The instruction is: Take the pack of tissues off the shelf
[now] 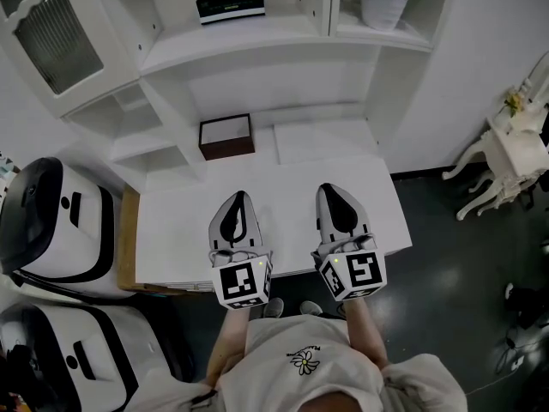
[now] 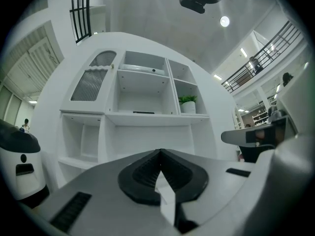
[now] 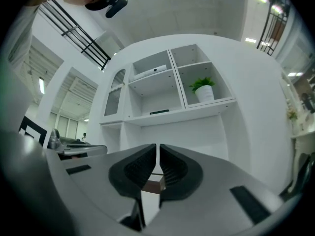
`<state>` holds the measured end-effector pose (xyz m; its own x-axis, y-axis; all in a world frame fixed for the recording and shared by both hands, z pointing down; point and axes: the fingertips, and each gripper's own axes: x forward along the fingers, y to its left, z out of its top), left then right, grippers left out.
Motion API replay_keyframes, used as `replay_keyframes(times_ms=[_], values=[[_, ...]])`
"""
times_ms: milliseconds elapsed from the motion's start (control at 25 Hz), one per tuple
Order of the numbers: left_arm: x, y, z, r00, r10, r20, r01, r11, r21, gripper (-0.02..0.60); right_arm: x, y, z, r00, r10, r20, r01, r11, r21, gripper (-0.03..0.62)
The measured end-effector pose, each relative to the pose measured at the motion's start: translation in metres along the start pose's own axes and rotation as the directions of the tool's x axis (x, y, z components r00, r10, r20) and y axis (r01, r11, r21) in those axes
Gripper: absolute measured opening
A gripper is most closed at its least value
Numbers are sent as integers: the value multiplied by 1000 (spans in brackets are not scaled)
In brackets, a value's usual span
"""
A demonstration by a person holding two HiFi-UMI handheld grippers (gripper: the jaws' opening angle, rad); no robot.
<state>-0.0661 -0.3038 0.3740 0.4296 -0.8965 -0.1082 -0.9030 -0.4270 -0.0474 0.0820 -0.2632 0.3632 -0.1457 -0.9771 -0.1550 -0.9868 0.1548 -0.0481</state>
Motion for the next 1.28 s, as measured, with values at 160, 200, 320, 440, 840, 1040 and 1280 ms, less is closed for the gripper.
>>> replay_keyframes(times_ms=[160,200,320,440,840,1040,1280], values=[[3,3,-1,1000,-4,-1,4,1000,-4,-2,6,1,-4,1000,27,-5,-26,996,84,119],[4,4,-1,1000,-4,-3,4,1000,-7,-2,8,2,-4,999,38,-1,-37,992,121,180],[5,3,-1,1000,-6,-4,6,1000,-4,-2,15,4,-8,998,61,-4,-59,978,199,396],[6,2,-1,1000,-9,-5,9,1000,4,-2,23,11,-26,991,108,-79,-90,974,208,561],[6,12,-5,1000,15,-18,-15,1000,-6,-2,28,20,-21,992,125,-15,-120,976,181,594],[6,19,0,1000,21,-13,-21,1000,-8,-2,58,23,25,980,196,29,-198,976,91,592],[26,39,29,999,25,37,-26,999,30,0,126,32,119,935,341,100,-342,940,-10,592]])
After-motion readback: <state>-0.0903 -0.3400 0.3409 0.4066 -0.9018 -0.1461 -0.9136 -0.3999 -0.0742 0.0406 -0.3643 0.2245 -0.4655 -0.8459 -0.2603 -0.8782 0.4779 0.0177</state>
